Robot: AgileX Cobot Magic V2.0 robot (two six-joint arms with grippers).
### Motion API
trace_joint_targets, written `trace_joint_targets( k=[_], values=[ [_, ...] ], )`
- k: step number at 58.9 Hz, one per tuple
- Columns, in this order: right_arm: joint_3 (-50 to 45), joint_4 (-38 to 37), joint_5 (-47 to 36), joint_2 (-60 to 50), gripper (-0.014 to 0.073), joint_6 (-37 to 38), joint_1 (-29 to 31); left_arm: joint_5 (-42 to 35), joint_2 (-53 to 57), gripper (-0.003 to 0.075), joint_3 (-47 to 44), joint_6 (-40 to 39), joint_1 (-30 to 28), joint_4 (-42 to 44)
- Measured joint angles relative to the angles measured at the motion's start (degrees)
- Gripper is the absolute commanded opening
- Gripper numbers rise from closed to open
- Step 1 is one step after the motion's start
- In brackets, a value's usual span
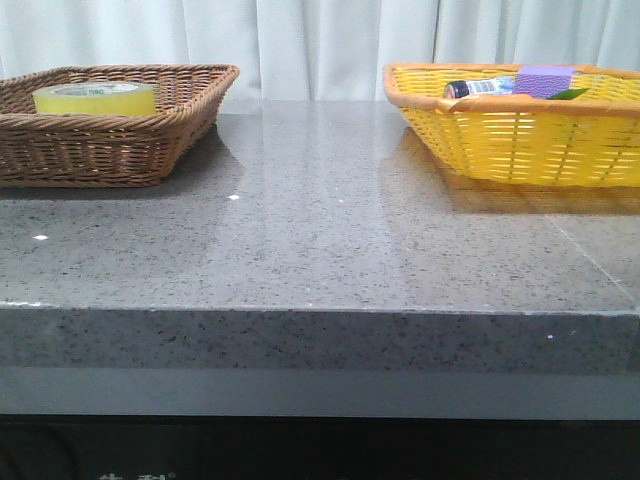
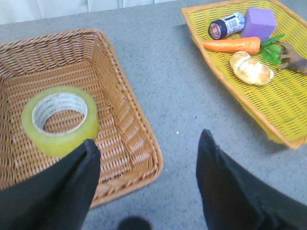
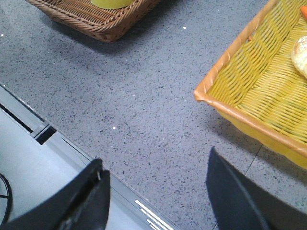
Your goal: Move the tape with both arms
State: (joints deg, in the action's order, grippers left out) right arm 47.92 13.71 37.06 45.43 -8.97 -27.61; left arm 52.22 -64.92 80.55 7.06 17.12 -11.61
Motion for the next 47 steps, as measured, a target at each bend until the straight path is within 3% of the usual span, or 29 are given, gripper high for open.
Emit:
trace_joint_targets(
  k=[20, 42, 47],
  values=[
    [0.0, 0.3, 0.0, 0.0, 0.0466, 0.0, 0.0, -14.3, 20.5, 0.0441, -29.6, 0.1, 0.0, -2.4],
    [0.0, 0.4, 0.0, 0.0, 0.0463, 0.0, 0.0, -20.5, 30.5, 0.0439, -42.5, 2.4, 0.0, -4.1],
    [0.0, 0.4, 0.0, 0.0, 0.0414, 0.0, 0.0, -21.7, 30.5, 0.0397, -42.8, 3.1, 0.0, -3.7]
  ],
)
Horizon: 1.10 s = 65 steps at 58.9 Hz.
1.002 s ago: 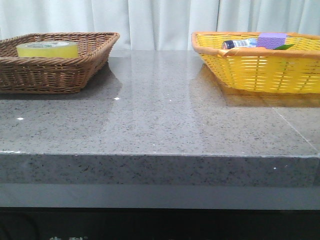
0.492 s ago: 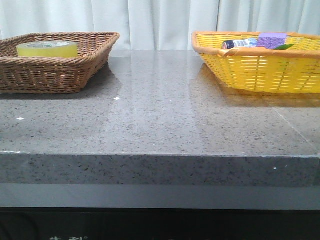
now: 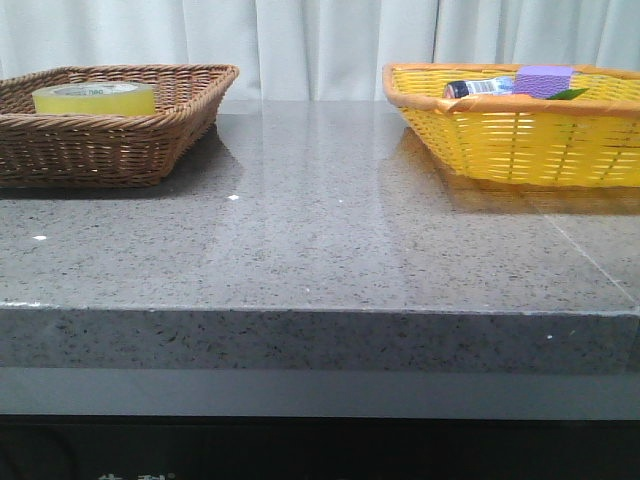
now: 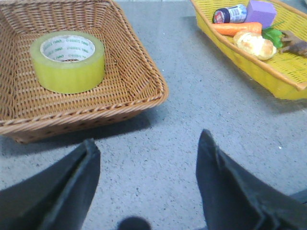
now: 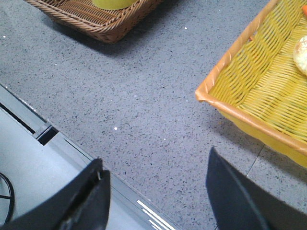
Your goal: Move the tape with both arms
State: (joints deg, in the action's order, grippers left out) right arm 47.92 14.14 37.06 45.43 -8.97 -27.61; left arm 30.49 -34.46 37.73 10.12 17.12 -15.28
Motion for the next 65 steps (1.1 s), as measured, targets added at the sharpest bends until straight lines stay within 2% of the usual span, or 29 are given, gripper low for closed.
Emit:
trace_joint_targets(
  k=[12, 20, 57, 65],
  values=[
    [0.0, 0.0, 0.0, 0.0, 0.0095, 0.0, 0.0, -1.4, 0.0, 0.0153, -0.1, 0.2, 0.0, 1.0],
    [0.0, 0.0, 0.0, 0.0, -0.0072, 0.0, 0.0, -1.5, 0.0, -0.0003, -0.1, 0.2, 0.0, 1.2],
    [0.0, -0.3, 0.1, 0.0, -0.0069, 0.0, 0.0, -1.7, 0.2, -0.002, -0.2, 0.2, 0.0, 1.2],
    [0.0, -0.3, 0.1, 0.0, -0.0069, 0.0, 0.0, -1.8, 4.4, -0.002, -2.1, 0.2, -1.7, 1.3]
  ],
)
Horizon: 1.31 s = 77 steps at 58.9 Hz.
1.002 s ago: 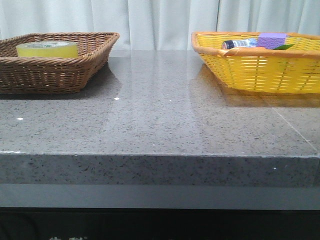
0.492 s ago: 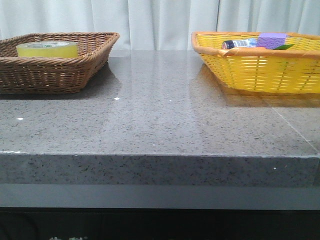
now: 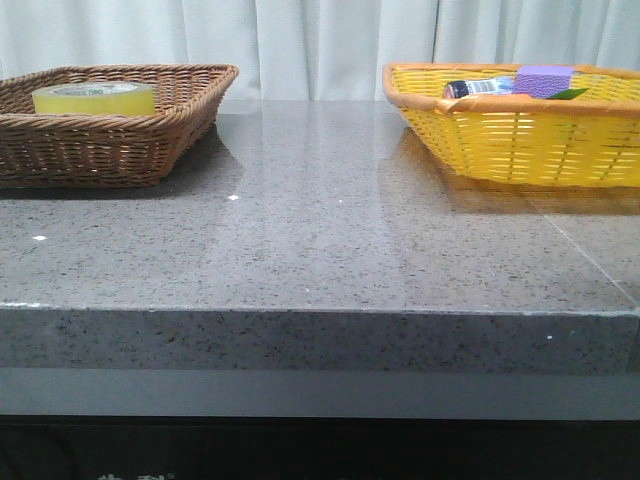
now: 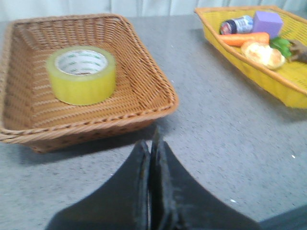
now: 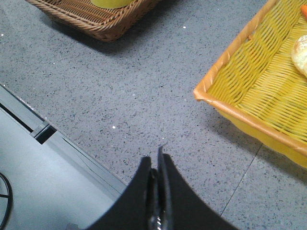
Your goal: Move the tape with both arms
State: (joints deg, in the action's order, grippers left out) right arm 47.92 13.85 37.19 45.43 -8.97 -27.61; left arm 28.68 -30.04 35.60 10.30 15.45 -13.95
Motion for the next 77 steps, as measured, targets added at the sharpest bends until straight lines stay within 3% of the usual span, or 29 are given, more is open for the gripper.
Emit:
trace_joint_targets(
  k=[12, 23, 32, 39, 47, 54, 77],
  values=[
    [0.0, -0.1, 0.0, 0.0, -0.0069, 0.0, 0.0, -1.3, 12.4, -0.002, -7.2, 0.0, -8.8, 1.6],
    [0.0, -0.1, 0.0, 0.0, -0.0069, 0.0, 0.0, -4.7, 19.3, -0.002, -15.9, -1.1, -13.1, 2.2],
    [0.0, -0.1, 0.0, 0.0, -0.0069, 0.0, 0.0, -7.0, 25.2, -0.002, -23.7, -12.5, -13.2, 10.9],
    [0.0, -0.1, 0.0, 0.0, -0.0069, 0.0, 0.0, -10.6, 27.8, -0.002, -29.2, -16.9, -13.2, 13.9],
    [0.0, -0.1, 0.0, 0.0, -0.0069, 0.0, 0.0, -17.9, 29.9, -0.002, -35.6, -18.1, -13.2, 14.6],
    [0.0, -0.1, 0.0, 0.0, -0.0069, 0.0, 0.0, -22.4, 30.4, -0.002, -36.0, -18.1, -13.0, 13.4],
    [0.0, -0.1, 0.0, 0.0, -0.0069, 0.0, 0.0, -23.8, 30.4, -0.002, -36.0, -14.7, -10.1, 13.1]
  ],
)
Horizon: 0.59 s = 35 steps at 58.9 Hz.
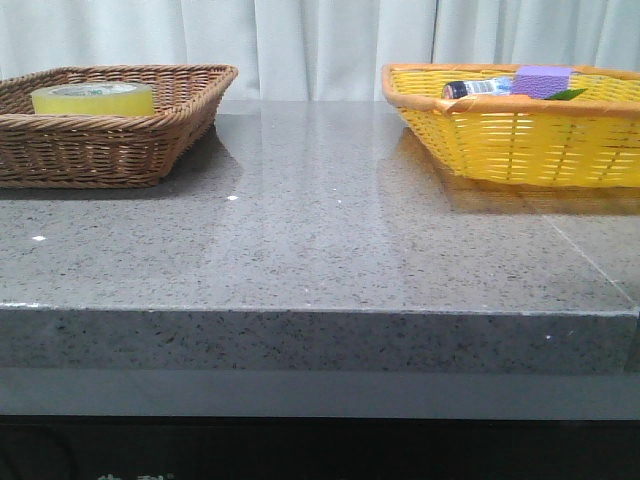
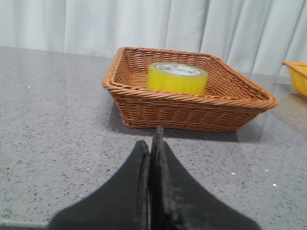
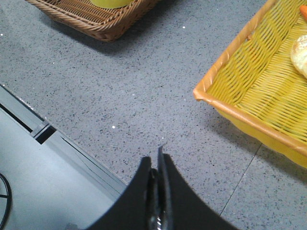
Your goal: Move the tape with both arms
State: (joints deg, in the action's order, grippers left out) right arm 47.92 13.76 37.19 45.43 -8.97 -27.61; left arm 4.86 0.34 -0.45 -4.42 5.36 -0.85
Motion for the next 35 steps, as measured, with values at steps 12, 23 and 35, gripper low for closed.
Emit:
trace_joint_targets(
  k=[12, 23, 35],
  values=[
    [0.0, 0.0, 0.0, 0.0, -0.0069, 0.0, 0.0, -2.3, 0.0, -0.002, 0.0, 0.5, 0.3, 0.0],
    [0.0, 0.0, 0.0, 0.0, -0.0069, 0.0, 0.0, -4.9, 0.0, -0.002, 0.0, 0.6, 0.3, -0.3],
    [0.0, 0.0, 0.0, 0.0, -0.0069, 0.0, 0.0, -4.9, 0.0, -0.002, 0.0, 0.6, 0.3, -0.3]
  ],
)
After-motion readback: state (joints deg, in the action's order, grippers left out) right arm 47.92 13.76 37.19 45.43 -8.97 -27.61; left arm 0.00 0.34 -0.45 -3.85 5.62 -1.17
